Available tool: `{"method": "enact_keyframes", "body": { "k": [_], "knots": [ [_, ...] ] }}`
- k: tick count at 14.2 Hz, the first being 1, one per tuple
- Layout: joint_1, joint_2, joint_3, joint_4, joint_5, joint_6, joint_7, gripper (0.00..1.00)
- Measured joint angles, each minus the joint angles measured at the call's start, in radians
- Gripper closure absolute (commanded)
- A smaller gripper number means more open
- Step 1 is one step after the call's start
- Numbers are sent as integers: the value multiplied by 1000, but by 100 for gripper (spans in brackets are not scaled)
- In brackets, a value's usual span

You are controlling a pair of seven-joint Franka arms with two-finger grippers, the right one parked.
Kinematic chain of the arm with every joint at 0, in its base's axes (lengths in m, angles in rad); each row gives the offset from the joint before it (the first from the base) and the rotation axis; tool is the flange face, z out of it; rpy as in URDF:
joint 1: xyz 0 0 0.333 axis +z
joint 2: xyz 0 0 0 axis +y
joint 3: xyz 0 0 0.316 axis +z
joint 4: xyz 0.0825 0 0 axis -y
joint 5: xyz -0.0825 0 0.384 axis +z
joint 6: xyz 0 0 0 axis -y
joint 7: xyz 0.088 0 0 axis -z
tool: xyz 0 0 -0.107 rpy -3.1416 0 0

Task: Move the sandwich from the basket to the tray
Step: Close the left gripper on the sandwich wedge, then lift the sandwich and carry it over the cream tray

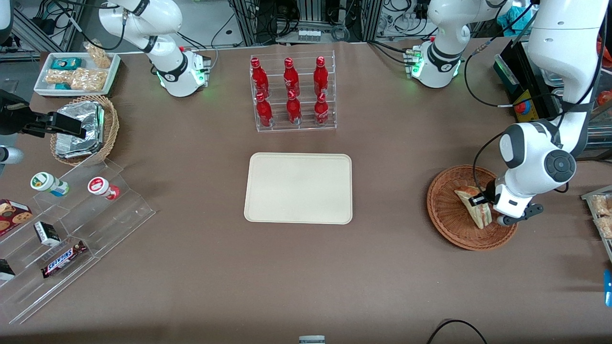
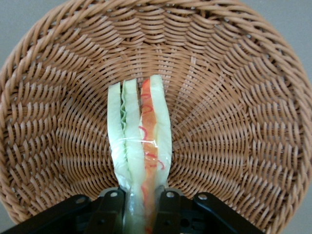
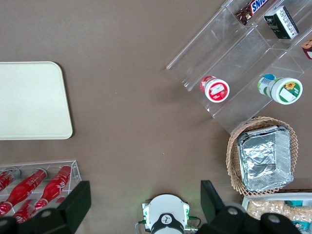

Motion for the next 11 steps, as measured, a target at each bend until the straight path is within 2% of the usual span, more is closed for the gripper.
{"method": "enact_keyframes", "body": {
  "k": [2,4,7,11],
  "knots": [
    [-14,-34,-12,4,0,-69,0,84],
    [-82,-85,-24,11,-1,-163,-2,86],
    [-254,-145,-36,23,-6,-284,-70,87],
    [-489,-118,-43,73,-77,-294,-153,87]
  ]
}}
